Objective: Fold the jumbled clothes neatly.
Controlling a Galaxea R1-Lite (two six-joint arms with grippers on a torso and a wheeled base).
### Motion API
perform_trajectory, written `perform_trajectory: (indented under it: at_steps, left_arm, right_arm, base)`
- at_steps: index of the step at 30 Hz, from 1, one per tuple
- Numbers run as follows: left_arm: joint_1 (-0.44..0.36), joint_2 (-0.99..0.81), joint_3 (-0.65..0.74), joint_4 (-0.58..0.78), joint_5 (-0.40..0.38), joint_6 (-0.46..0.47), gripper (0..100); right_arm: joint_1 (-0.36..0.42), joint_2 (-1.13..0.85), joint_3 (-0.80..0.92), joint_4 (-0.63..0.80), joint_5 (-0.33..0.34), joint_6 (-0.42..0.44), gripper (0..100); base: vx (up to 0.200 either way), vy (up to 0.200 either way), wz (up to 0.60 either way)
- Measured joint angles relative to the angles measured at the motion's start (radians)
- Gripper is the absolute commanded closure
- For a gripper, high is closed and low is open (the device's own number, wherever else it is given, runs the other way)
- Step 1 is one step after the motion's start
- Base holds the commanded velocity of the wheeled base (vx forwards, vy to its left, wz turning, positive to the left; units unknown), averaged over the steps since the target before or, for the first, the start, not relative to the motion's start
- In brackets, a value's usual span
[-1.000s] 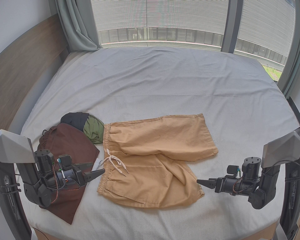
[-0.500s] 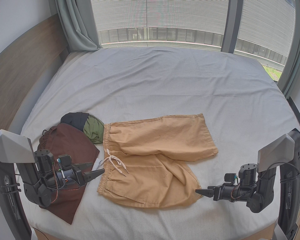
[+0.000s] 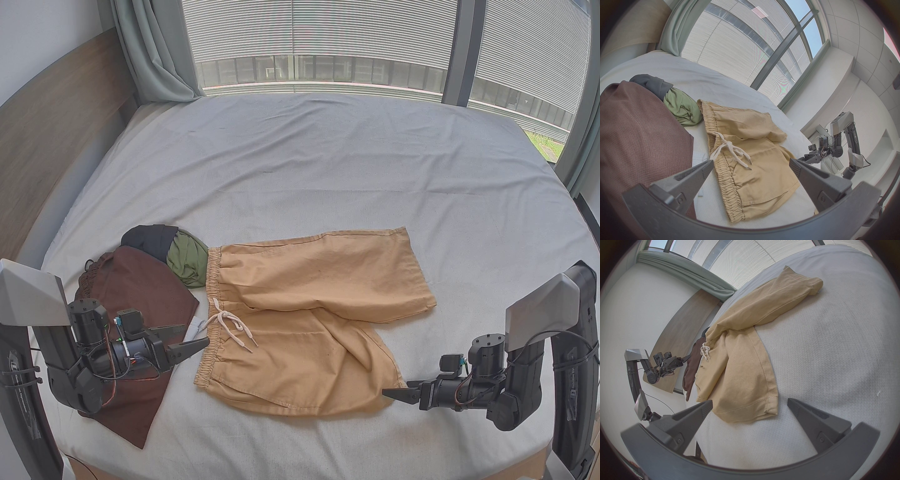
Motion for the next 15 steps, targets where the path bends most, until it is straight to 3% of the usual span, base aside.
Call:
perform_trajectory:
  at_steps: [3, 4, 15]
  left_arm:
    - [0.0, 0.0, 0.0, 0.0, 0.0, 0.0, 0]
    - [0.0, 0.0, 0.0, 0.0, 0.0, 0.0, 0]
    - [0.0, 0.0, -0.002, 0.0, 0.0, 0.0, 0]
  right_arm:
    - [0.002, 0.003, -0.005, 0.001, 0.0, 0.001, 0]
    - [0.003, 0.005, -0.007, 0.001, 0.0, 0.001, 100]
    - [-0.002, 0.01, -0.012, 0.007, -0.003, 0.001, 100]
  base:
    - [0.0, 0.0, 0.0]
    - [0.0, 0.0, 0.0]
    - [0.0, 0.0, 0.0]
